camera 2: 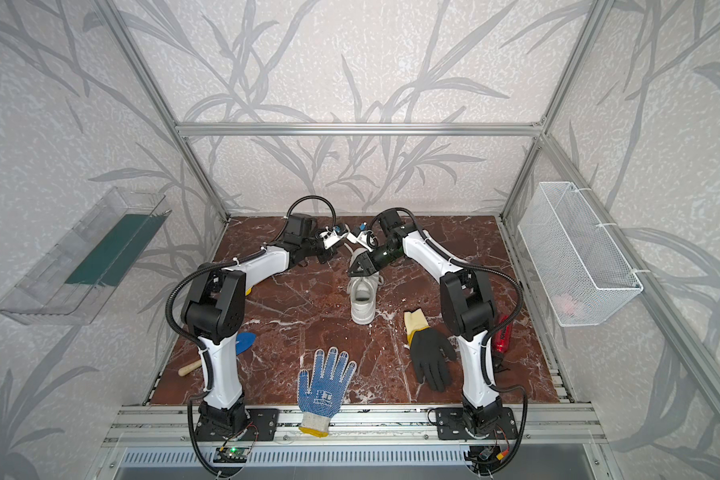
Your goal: Tie the shoes
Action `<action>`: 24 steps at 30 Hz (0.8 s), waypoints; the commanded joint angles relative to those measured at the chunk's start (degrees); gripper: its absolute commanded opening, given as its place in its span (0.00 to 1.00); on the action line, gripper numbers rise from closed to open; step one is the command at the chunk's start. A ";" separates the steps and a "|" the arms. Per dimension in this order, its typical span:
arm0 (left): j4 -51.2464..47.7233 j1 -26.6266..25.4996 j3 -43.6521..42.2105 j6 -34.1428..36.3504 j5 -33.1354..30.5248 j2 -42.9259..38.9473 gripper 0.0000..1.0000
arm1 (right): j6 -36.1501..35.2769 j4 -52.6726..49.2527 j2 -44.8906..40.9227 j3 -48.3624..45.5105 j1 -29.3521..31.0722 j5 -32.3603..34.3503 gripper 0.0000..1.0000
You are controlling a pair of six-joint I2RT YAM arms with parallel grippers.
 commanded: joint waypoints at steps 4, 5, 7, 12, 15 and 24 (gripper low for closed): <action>9.23 0.10 -1.01 -2.05 5.93 -2.96 0.00 | 5.47 7.50 -5.42 -3.92 -3.29 -0.35 0.49; 9.57 0.05 -0.94 -2.28 6.27 -2.95 0.00 | 5.68 7.72 -5.34 -3.77 -3.62 0.10 0.50; 9.45 0.09 -0.75 -2.21 6.93 -3.07 0.00 | 7.28 9.54 -5.03 -4.07 -4.46 0.98 0.50; 9.40 0.10 -1.65 -2.47 8.30 -4.10 0.00 | 10.99 16.92 -3.05 -4.89 -5.73 1.39 0.50; 10.00 0.09 -2.39 -2.70 8.99 -4.71 0.00 | 12.13 17.27 0.47 -1.23 -5.73 0.77 0.51; 12.12 0.01 -2.95 -4.75 11.59 -5.78 0.00 | 16.47 21.62 6.70 4.06 -5.46 -0.86 0.53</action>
